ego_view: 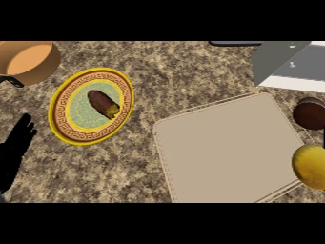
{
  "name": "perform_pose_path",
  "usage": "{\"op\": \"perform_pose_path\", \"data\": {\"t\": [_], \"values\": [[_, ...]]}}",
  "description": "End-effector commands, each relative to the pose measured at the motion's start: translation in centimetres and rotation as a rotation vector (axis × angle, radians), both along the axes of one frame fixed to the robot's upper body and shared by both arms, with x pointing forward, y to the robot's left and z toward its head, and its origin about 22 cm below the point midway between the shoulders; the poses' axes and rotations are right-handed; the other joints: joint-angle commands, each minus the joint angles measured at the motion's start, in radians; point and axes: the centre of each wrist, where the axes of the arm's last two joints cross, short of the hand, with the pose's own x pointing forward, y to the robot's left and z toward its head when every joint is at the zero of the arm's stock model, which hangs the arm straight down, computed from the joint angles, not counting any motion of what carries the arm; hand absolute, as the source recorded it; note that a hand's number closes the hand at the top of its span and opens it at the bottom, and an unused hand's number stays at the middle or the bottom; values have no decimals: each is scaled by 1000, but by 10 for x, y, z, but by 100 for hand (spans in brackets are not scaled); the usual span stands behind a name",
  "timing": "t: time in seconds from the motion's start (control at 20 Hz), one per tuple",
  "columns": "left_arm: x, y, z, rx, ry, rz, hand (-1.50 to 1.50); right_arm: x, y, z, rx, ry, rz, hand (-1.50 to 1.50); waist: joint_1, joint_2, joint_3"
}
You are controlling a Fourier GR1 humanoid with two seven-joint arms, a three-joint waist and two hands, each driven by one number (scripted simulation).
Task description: Pick the lemon from the tray and place it in the tiered shelf
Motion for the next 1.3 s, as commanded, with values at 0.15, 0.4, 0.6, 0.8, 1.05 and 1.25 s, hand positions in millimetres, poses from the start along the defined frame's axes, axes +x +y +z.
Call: {"op": "perform_pose_path", "data": {"t": [0.15, 0.4, 0.6, 0.8, 1.05, 1.25], "values": [[-6, 0, -5, 11, 8, -1, 0, -21, -88, 56, 273, -118, 43, 150, 0, -2, -3], [5, -10, 7, 0, -17, -14, 0, -44, -124, 106, 294, -162, 24, 150, 18, 1, -3], [0, 5, 0, -3, -8, -16, 0, -60, -154, 140, 343, -232, -2, 150, 18, 2, -4], [17, -9, 2, 9, -13, -38, 0, -46, -135, 171, 323, -275, -88, 150, 29, 5, -4], [19, -7, 3, 2, 0, -33, 0, -37, -162, 191, 201, -289, -176, 150, 35, 8, -3], [16, -21, 6, -1, -7, -40, 0, -18, -160, 199, 135, -277, -212, 150, 41, 8, -3]]}}
